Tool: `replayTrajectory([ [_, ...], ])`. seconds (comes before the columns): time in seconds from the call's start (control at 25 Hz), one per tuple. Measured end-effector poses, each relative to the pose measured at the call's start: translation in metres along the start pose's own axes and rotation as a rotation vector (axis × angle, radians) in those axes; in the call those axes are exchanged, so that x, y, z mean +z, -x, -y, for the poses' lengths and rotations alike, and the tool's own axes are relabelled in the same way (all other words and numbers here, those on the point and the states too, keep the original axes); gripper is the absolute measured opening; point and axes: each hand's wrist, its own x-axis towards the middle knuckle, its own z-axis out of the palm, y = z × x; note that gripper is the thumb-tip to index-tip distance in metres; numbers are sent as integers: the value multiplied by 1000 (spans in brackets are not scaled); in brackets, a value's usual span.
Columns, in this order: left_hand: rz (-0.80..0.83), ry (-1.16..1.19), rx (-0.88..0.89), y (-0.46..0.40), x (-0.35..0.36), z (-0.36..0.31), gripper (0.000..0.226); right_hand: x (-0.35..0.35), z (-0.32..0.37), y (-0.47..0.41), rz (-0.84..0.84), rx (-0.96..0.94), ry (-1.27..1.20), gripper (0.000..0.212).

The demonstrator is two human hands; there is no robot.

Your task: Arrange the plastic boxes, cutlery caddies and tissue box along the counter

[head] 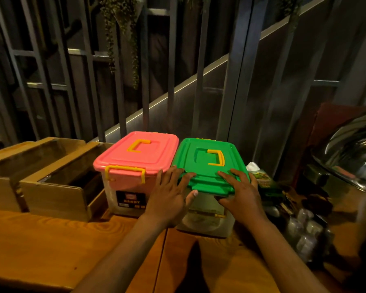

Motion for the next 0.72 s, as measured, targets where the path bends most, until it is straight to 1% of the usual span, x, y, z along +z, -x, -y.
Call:
replayTrajectory([
  [0.2, 12, -35, 7, -19, 13, 9, 54, 9, -7, -20, -8, -4, 16, 75],
  [0.4, -25, -40, 31, -20, 21, 15, 51, 12, -8, -21, -32, -11, 11, 75],
  [0.56, -27, -55, 38, -21, 23, 12, 52, 7, -4, -20, 17, 31, 12, 76],
  [0.6, 0, -45, 28, -20, 20, 13, 52, 5, -1, -18, 30, 43, 35, 77],
  [0.72, 9, -48, -9, -16, 20, 8, 56, 6, 7, -8, 0, 70, 176, 80],
])
